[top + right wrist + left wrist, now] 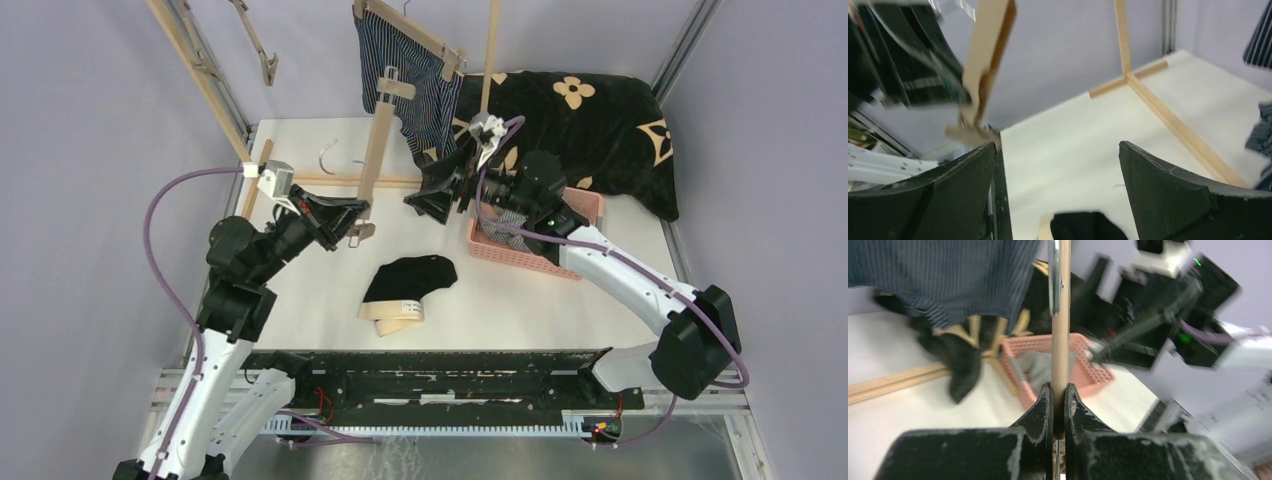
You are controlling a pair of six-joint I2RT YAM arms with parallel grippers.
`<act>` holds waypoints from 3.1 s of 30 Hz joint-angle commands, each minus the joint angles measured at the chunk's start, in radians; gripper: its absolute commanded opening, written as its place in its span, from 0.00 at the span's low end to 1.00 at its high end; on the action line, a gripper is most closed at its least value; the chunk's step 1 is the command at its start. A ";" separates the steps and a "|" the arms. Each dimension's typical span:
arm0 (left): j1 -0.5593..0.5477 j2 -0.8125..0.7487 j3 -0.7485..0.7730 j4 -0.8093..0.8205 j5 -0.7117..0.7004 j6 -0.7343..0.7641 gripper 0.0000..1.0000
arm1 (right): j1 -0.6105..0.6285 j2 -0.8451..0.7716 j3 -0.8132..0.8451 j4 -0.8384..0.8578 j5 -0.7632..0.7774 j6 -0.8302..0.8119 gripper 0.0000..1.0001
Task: Remove the underwear clipped to the hanger
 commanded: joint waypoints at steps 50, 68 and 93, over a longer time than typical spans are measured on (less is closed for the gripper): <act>0.096 0.845 1.226 -0.830 -0.582 0.364 0.03 | 0.339 0.332 -0.037 -0.605 0.649 -0.346 0.01; 0.206 1.006 1.494 -0.821 -0.372 0.393 0.03 | 0.339 -0.372 -0.064 -0.641 1.373 -0.534 0.01; 0.218 0.992 1.386 -0.594 -0.368 0.415 0.03 | 0.050 -0.255 -0.228 -0.606 1.483 -0.438 0.01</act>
